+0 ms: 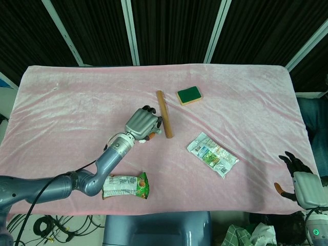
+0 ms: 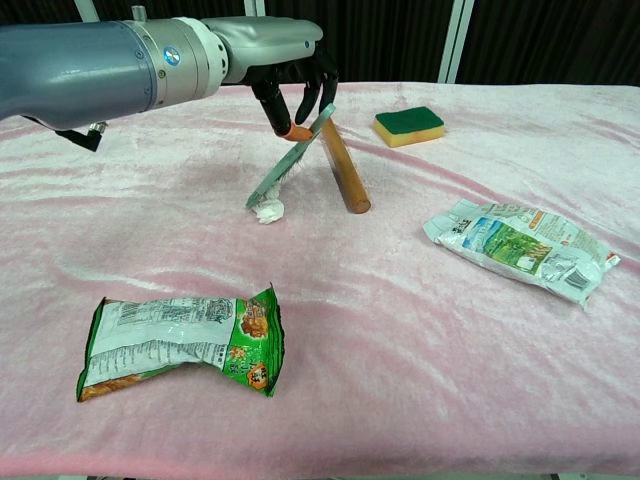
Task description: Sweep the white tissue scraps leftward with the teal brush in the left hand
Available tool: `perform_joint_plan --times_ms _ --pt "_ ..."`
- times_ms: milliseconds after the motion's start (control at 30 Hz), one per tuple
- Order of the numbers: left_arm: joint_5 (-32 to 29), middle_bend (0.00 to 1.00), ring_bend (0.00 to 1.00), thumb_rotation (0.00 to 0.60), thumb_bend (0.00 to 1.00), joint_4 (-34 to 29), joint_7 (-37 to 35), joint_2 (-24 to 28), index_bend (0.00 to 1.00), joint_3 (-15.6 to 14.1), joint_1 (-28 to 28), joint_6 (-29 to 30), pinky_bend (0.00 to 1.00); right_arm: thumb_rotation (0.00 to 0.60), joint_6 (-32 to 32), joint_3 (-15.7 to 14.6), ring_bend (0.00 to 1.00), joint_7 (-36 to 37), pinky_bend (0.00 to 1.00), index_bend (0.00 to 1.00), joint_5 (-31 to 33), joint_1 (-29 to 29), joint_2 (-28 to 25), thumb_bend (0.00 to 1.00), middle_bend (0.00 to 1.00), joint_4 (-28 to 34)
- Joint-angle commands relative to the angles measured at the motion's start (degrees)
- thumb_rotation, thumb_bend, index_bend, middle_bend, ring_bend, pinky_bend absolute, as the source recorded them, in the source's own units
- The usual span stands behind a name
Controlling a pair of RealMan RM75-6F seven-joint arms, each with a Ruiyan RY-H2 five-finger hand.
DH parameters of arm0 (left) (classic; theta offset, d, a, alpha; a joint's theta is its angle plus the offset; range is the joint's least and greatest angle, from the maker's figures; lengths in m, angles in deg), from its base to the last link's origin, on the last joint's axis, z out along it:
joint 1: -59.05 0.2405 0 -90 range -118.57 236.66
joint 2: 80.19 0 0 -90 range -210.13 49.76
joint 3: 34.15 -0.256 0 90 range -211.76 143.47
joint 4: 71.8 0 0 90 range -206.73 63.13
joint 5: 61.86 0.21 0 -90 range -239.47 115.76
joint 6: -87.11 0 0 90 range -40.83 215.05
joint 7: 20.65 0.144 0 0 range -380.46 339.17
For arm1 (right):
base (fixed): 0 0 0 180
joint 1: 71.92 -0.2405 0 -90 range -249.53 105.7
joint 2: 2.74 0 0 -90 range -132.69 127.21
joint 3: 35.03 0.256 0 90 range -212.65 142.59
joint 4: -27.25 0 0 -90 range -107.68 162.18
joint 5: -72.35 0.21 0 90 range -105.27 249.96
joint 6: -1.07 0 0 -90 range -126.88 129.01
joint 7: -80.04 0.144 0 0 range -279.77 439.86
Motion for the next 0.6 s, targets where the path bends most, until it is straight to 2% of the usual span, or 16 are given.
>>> perform_joint_plan --times_ms 33,233,433,600 --pt "-0.1 0.59 0.24 0.6 0.54 -0.4 0.1 0.4 0.71 0.1 0.1 0.2 0.23 0.6 0.0 0.0 0.14 0.0 0.25 0.17 0.0 0.0 0.0 0.22 0.07 0.0" --pt "0.0 0.59 0.24 0.6 0.54 -2.3 -1.2 2.6 0.72 1.1 1.1 1.4 0.23 0.6 0.3 -0.1 0.14 -0.3 0.25 0.17 0.2 -0.1 -0.1 0.22 0.07 0.1" --pt "0.2 0.6 0.24 0.6 0.54 -8.0 -4.4 8.3 0.72 3.1 3.1 2.5 0.23 0.6 0.5 0.0 0.14 -0.7 0.25 0.17 0.6 -0.2 -0.1 0.22 0.07 0.3" --pt "0.4 0.6 0.25 0.6 0.54 -10.9 -5.9 12.8 0.72 3.7 4.8 3.4 0.23 0.6 0.4 -0.1 0.14 -1.0 0.25 0.17 0.7 -0.1 -0.1 0.22 0.07 0.4"
